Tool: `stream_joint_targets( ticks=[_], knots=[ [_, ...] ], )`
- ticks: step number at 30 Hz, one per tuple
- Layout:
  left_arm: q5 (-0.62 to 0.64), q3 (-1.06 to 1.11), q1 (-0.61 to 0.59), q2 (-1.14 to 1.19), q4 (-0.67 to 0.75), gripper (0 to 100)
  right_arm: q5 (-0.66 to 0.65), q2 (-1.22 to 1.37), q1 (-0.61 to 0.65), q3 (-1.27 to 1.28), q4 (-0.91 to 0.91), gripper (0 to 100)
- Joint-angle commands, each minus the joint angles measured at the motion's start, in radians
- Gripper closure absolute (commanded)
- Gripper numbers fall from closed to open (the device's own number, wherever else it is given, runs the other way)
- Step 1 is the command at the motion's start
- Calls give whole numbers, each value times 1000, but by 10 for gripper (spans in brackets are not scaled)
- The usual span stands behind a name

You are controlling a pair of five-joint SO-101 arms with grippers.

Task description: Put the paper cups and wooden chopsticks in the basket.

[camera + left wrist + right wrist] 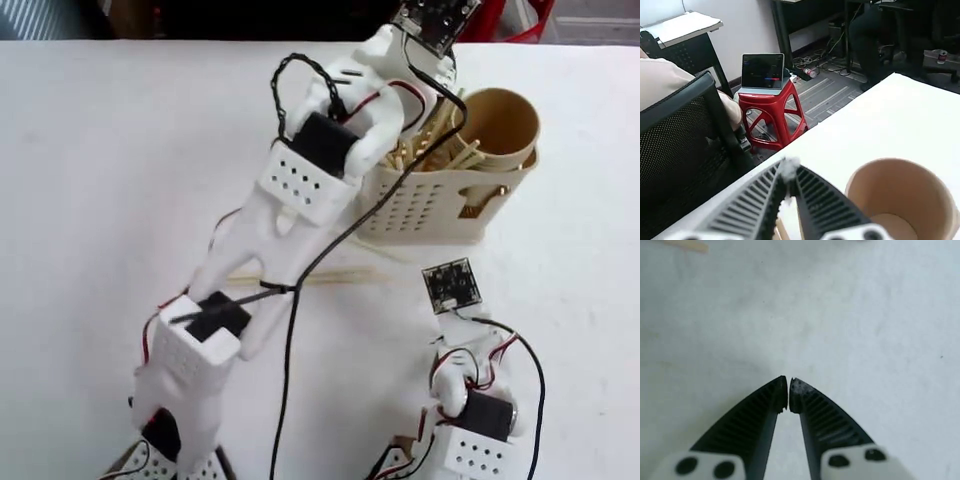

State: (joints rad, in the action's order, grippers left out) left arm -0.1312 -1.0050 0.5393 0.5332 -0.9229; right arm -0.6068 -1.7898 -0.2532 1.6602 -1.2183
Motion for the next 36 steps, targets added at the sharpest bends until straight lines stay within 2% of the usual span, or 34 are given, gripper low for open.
stream_joint_targets(
  ticks=[1, 6, 10, 14, 17, 20, 23, 26, 30, 33, 36],
  knots=[
    [-12, -97, 31, -15, -54, 976, -5, -4, 8, -3, 8, 973],
    [-12, -173, 25, -35, -160, 976, -5, -4, 8, -3, 8, 973],
    [-12, -362, -70, -97, -419, 976, -5, -4, 7, -3, 8, 973],
    [-12, -499, -259, -117, -729, 976, -5, -4, 7, -6, 10, 964],
    [-6, -473, -437, -70, -867, 976, -12, -2, 7, -9, 8, 884],
    [8, -288, -610, 21, -864, 976, -94, 4, 7, -32, -19, 841],
    [104, -100, -734, 122, -841, 976, -117, 5, 5, -118, -70, 872],
    [187, 11, -800, 217, -812, 961, -130, 7, 7, -198, -59, 905],
    [328, 61, -860, 341, -779, 871, -204, 93, 13, -427, -136, 884],
    [411, 46, -906, 398, -740, 832, -203, 302, 97, -617, -165, 883],
    [453, -6, -961, 432, -704, 842, -198, 582, 269, -810, -231, 883]
  ],
)
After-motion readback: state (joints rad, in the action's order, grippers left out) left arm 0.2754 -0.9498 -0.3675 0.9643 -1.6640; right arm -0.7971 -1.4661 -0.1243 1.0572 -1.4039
